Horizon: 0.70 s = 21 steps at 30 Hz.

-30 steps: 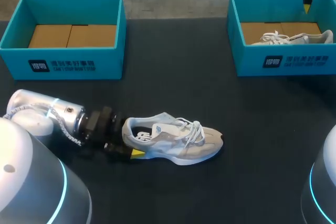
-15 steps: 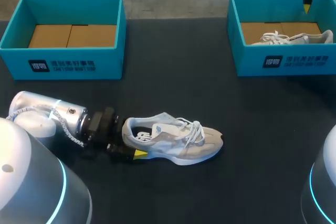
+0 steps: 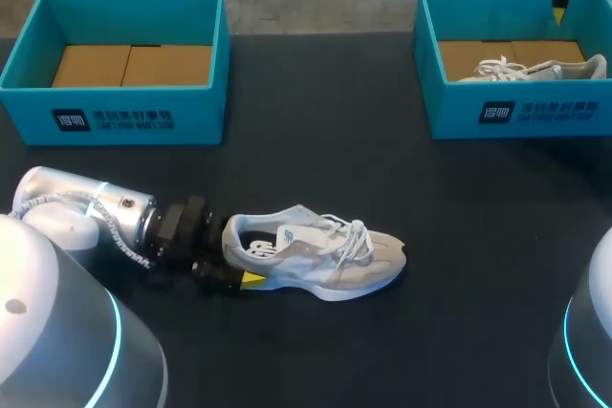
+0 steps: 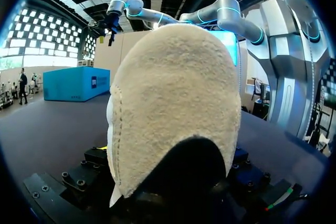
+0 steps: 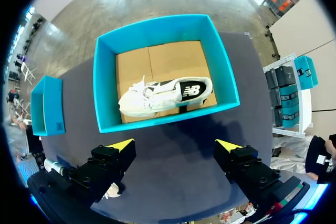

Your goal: Take the shoe out of the shoebox, open the shoe tongue, remove and reinsert the insole, then place the shoe into the shoebox

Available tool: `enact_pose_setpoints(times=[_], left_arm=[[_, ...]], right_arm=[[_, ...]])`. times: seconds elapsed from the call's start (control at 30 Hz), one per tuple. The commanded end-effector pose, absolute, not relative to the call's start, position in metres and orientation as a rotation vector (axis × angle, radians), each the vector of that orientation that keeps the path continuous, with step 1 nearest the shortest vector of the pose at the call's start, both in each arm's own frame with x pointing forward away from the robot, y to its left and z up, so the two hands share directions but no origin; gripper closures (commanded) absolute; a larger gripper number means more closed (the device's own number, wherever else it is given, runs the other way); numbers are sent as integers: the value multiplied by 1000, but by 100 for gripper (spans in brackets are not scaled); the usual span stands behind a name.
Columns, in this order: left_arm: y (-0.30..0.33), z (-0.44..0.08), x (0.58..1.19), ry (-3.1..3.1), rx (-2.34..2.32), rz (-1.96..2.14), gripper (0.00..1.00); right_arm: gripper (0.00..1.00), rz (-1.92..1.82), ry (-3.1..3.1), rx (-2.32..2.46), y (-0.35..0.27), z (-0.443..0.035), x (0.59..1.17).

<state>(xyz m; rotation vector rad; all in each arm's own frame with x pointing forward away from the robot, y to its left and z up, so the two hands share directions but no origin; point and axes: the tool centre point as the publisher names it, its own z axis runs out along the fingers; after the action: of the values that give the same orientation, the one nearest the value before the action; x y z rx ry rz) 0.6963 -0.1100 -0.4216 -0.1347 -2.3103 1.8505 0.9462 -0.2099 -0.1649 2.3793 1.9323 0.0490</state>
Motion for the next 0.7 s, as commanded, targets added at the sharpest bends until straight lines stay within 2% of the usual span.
enact_pose_setpoints(times=[0.03,0.7], left_arm=[[-109,-423,696,-2305,-145,1849,100],[-107,-423,697,-2286,-134,1851,100]], right_arm=[[0,50,1930,2379,-210,-165,945],[0,50,1930,2379,-210,-165,945]])
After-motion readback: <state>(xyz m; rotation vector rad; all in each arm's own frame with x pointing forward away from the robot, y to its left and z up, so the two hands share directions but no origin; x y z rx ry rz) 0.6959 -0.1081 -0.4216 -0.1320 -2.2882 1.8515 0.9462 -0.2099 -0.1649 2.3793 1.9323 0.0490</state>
